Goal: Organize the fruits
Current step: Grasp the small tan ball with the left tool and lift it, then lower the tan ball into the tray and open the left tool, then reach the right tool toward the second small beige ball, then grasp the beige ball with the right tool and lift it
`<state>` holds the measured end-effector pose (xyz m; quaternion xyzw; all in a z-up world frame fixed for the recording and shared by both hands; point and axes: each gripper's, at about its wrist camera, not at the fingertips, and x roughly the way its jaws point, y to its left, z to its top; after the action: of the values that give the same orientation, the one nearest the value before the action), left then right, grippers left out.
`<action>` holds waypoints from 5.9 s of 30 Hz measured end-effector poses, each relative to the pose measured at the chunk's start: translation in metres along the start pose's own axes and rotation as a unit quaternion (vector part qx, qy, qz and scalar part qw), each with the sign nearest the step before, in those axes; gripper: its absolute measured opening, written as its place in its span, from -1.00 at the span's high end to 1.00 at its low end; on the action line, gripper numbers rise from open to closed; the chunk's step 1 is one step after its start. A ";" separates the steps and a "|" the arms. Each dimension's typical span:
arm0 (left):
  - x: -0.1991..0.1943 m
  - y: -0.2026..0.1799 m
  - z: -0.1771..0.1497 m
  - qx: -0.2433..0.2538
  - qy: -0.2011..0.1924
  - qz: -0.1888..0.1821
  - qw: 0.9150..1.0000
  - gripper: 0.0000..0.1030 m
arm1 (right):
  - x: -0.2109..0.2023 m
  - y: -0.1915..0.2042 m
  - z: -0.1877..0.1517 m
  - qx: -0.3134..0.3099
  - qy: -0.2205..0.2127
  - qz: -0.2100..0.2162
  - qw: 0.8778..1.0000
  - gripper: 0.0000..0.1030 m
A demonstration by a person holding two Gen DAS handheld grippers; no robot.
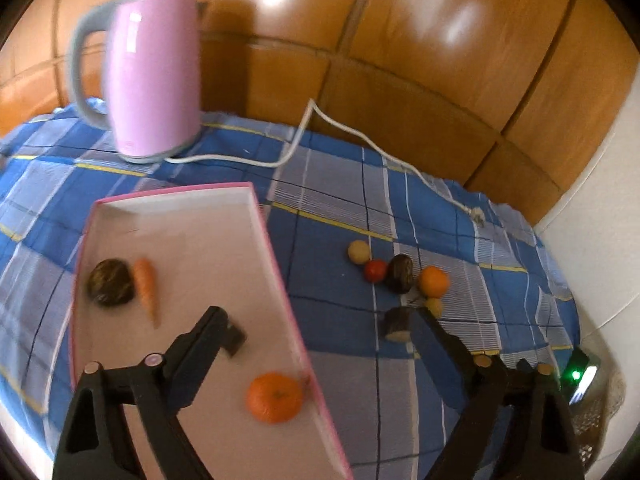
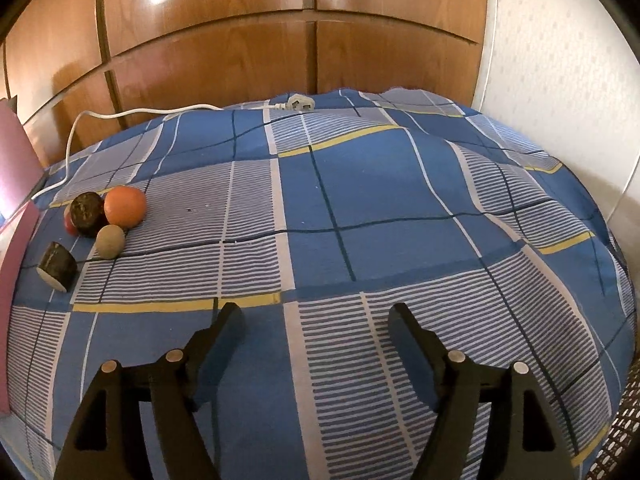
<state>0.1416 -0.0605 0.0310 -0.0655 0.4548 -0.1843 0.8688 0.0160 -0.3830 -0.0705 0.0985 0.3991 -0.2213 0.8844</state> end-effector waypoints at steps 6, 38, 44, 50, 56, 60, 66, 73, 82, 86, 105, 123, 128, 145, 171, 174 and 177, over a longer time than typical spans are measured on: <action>0.042 -0.018 0.035 0.003 0.056 -0.046 0.997 0.14 | 0.000 0.000 -0.001 -0.003 -0.001 0.007 1.000 -0.59; 0.069 0.001 0.066 -0.045 0.035 -0.043 0.997 0.53 | 0.001 0.002 -0.001 -0.008 -0.004 0.014 1.000 -0.69; 0.022 0.064 0.058 -0.082 -0.003 -0.005 0.997 0.53 | 0.000 0.002 -0.002 -0.008 -0.006 0.013 1.000 -0.69; 0.025 0.119 0.041 -0.123 0.014 0.026 0.992 0.52 | 0.000 0.002 -0.003 -0.010 -0.007 0.012 1.000 -0.69; 0.037 0.133 0.025 -0.137 0.024 0.054 0.989 0.41 | 0.000 0.003 -0.003 -0.011 -0.007 0.010 1.000 -0.69; 0.025 0.128 0.013 -0.132 0.003 0.062 0.989 0.12 | 0.000 0.002 -0.003 -0.011 -0.007 0.010 1.000 -0.69; -0.014 0.101 -0.023 -0.088 -0.059 0.137 0.985 -0.16 | 0.001 0.003 -0.003 -0.013 -0.008 0.006 1.000 -0.69; -0.050 0.081 -0.079 -0.074 -0.108 0.203 0.970 -0.65 | 0.001 0.003 -0.004 -0.014 -0.008 0.006 1.000 -0.69; -0.065 0.068 -0.117 -0.062 -0.114 0.205 0.970 -0.89 | 0.001 0.002 -0.004 -0.013 -0.006 0.006 1.000 -0.69; -0.063 0.065 -0.121 -0.060 -0.104 0.199 0.973 -0.89 | 0.002 0.002 -0.003 -0.011 -0.005 0.006 1.000 -0.69; -0.066 0.087 -0.111 -0.109 -0.097 0.196 0.970 -0.95 | 0.001 0.006 -0.002 -0.013 -0.001 -0.005 1.000 -0.69; -0.059 0.059 -0.139 -0.067 -0.075 0.181 0.978 -0.97 | 0.000 0.008 0.000 -0.018 0.010 -0.006 1.000 -0.69; -0.055 0.053 -0.142 -0.058 -0.074 0.177 0.980 -0.97 | -0.002 0.014 0.010 -0.023 0.036 0.023 0.999 -0.60; -0.056 0.067 -0.142 -0.081 -0.080 0.171 0.979 -0.97 | 0.003 0.085 0.046 -0.025 0.071 0.151 0.986 -0.07; -0.062 0.063 -0.138 -0.072 -0.102 0.165 0.978 -0.97 | 0.035 0.124 0.059 -0.047 0.106 0.167 0.979 0.50; -0.061 0.060 -0.139 -0.068 -0.098 0.164 0.979 -0.97 | 0.030 0.117 0.056 -0.047 0.102 0.167 0.980 0.50; -0.062 0.057 -0.138 -0.064 -0.099 0.164 0.979 -0.97 | 0.025 0.109 0.052 -0.047 0.096 0.165 0.981 0.50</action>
<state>0.0118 0.0227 -0.0175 -0.0631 0.3821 -0.0023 0.9220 0.1165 -0.3128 -0.0546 0.1417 0.4700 -0.0429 0.8702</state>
